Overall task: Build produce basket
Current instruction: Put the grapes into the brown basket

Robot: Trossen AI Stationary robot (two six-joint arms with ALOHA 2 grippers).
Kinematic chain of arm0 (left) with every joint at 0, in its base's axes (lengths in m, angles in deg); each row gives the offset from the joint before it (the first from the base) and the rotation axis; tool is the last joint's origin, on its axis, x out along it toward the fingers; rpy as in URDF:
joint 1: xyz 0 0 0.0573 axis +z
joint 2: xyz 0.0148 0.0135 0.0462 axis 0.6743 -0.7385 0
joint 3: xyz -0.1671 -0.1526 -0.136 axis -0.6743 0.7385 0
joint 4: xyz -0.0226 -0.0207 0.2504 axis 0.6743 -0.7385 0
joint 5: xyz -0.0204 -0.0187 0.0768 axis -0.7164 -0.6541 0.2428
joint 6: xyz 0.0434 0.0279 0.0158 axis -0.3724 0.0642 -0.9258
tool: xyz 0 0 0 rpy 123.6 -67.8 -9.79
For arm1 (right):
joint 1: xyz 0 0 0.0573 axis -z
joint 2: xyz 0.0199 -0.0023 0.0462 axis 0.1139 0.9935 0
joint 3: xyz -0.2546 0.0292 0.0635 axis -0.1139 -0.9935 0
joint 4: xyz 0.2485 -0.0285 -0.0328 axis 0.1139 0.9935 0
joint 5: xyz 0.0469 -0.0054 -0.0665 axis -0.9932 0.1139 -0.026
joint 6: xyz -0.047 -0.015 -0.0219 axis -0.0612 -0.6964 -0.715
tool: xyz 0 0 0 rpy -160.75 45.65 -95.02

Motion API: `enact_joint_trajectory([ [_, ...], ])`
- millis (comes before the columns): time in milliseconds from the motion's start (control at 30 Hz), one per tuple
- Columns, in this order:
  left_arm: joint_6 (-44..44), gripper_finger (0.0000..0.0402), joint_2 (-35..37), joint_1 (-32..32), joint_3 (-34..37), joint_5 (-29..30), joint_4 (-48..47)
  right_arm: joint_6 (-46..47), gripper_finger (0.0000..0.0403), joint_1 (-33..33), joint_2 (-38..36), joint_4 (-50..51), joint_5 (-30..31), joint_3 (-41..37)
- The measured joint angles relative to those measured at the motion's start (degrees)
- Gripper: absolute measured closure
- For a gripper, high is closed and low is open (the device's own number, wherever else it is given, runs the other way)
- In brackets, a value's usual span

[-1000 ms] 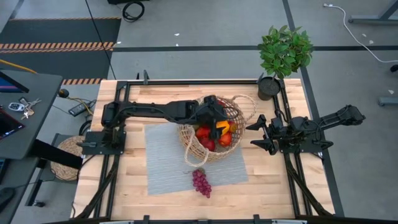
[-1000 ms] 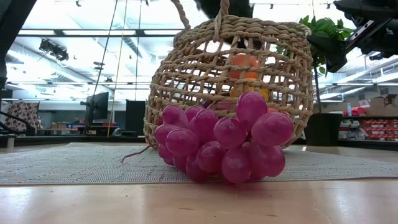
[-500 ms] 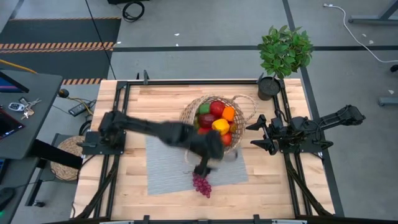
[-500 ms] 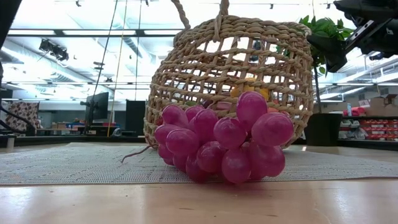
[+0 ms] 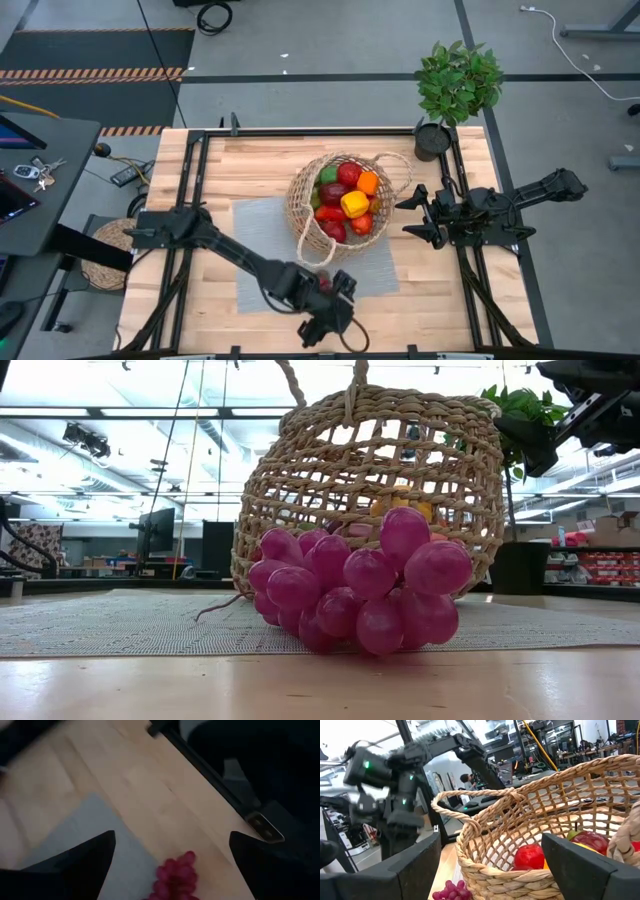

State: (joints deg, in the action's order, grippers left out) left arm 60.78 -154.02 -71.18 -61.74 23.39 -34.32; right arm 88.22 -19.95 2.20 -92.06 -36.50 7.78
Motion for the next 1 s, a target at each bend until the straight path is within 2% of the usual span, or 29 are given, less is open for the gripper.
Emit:
enact_joint_trajectory([
  [300, 5.1, 0.0014, -6.0, -0.6, 0.0, 0.4, -4.5, 0.0, 0.0055, 0.0, 0.0, 0.0, 0.0, 0.0],
  [600, 4.8, 0.0026, -10.9, 0.2, 0.0, 2.2, -12.8, 0.0, 0.0055, 0.0, 0.0, 0.0, 0.0, 0.0],
  [733, 4.2, 0.0026, -11.2, 0.6, 0.0, 4.6, -13.8, 0.0, 0.0055, 0.0, 0.0, 0.0, 0.0, 0.0],
  [1000, 3.2, 0.0026, -12.2, 2.0, 0.0, 4.9, -16.5, 0.0, 0.0055, 0.0, 0.0, 0.0, 0.0, 0.0],
])
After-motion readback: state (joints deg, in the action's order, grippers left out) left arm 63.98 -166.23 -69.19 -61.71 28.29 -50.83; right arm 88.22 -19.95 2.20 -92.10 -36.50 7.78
